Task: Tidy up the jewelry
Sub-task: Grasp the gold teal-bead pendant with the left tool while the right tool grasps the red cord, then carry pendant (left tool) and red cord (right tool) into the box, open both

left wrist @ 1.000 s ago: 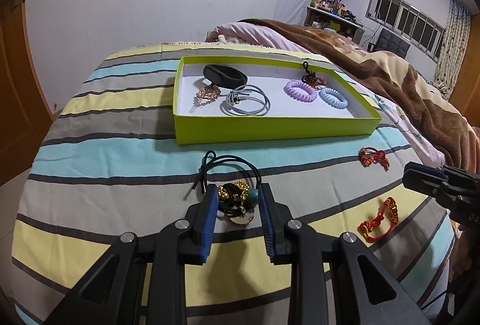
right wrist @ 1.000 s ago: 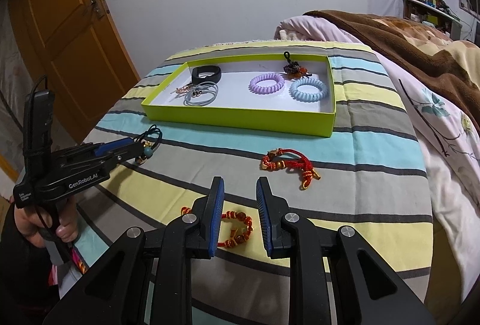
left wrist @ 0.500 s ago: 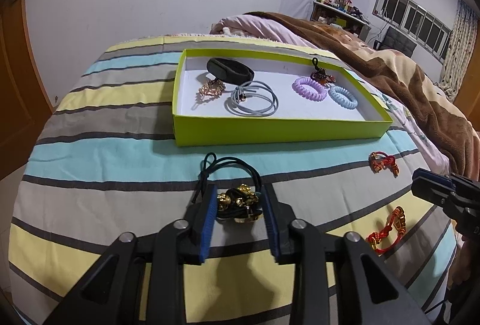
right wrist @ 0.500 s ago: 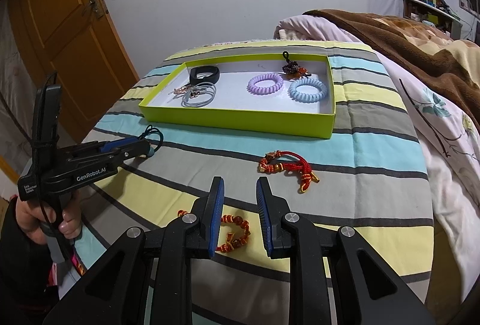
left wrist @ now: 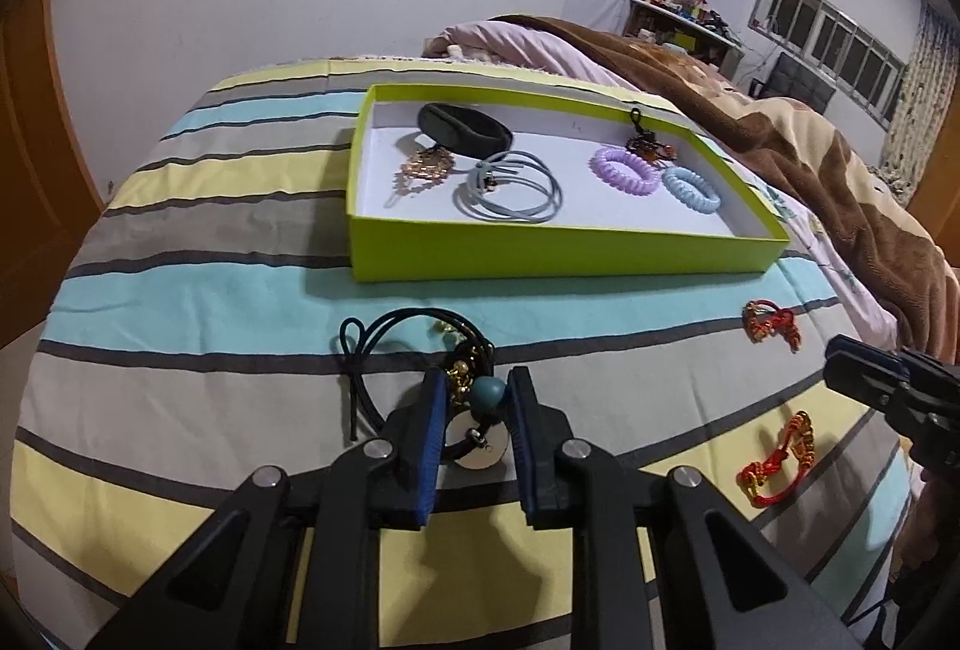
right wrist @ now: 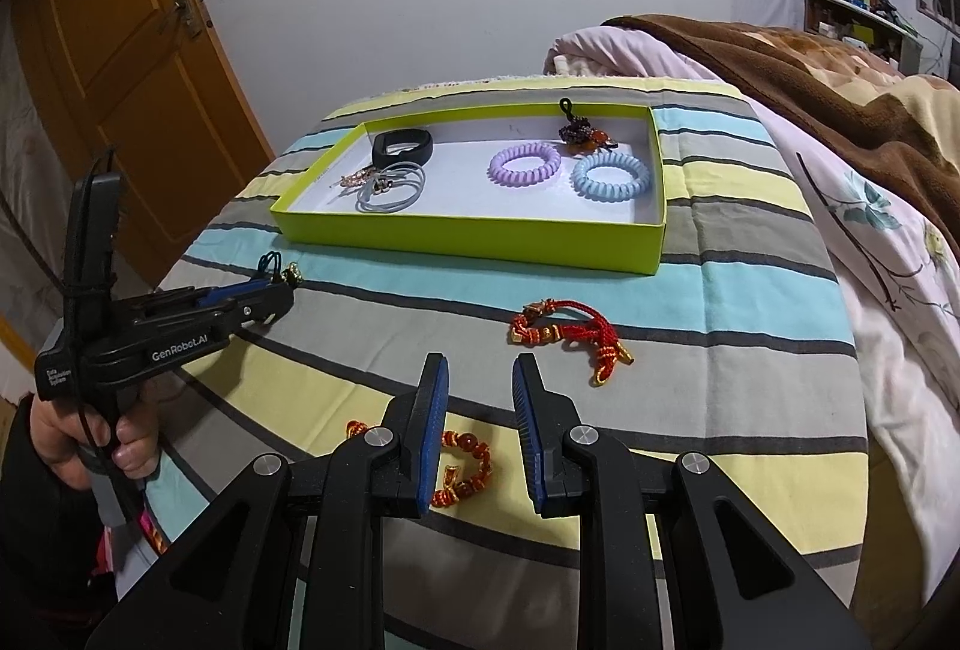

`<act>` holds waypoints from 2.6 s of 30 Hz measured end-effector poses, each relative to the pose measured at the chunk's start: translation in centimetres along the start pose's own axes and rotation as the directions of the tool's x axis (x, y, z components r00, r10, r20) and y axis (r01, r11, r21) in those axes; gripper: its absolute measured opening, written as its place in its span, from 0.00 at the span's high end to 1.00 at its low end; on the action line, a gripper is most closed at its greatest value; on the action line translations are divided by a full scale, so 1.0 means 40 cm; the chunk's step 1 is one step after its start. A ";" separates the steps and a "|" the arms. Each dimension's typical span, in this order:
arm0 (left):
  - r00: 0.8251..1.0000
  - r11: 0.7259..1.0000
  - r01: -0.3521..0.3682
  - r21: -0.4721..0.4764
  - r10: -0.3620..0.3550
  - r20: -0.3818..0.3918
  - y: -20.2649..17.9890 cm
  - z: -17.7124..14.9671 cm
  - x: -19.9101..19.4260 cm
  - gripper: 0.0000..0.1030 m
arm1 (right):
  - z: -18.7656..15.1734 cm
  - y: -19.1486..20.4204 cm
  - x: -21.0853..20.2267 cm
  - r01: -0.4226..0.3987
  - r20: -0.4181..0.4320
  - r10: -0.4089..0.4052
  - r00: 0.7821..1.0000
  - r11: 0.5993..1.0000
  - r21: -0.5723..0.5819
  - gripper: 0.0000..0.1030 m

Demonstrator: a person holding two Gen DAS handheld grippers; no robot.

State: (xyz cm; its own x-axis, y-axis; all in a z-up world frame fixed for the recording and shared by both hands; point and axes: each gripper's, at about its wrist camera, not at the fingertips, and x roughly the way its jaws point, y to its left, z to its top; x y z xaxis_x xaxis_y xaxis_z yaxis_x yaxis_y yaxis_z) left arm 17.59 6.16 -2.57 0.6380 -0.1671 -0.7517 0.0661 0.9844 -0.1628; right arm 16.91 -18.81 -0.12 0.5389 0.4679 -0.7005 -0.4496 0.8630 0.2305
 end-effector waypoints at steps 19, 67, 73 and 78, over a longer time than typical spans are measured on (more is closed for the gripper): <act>1.000 0.999 -0.019 0.045 0.019 -0.006 -0.016 -0.038 -0.026 0.78 | -0.004 -0.006 0.007 0.003 -0.004 -0.003 1.000 1.000 0.016 0.78; 0.985 0.997 0.045 0.056 -0.053 0.165 -0.073 -0.012 -0.140 0.80 | 0.054 -0.051 0.034 0.087 0.003 -0.087 0.996 0.992 -0.088 0.88; 0.981 0.996 0.036 0.081 -0.050 0.186 -0.086 0.011 -0.152 0.80 | 0.090 -0.032 -0.010 0.074 0.066 -0.068 0.996 0.994 -0.081 0.88; 0.978 0.995 0.034 0.097 -0.054 0.203 -0.094 0.046 -0.146 0.80 | 0.119 -0.025 -0.018 0.072 0.091 -0.064 0.994 0.994 -0.082 0.88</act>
State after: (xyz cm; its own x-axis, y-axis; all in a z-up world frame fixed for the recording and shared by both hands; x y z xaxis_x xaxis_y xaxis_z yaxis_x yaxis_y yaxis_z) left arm 15.02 3.53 3.61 0.7762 -0.2052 -0.5961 0.1624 0.9787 -0.1254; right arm 20.37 -19.12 3.38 0.6289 0.4269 -0.6498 -0.4669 0.8756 0.1235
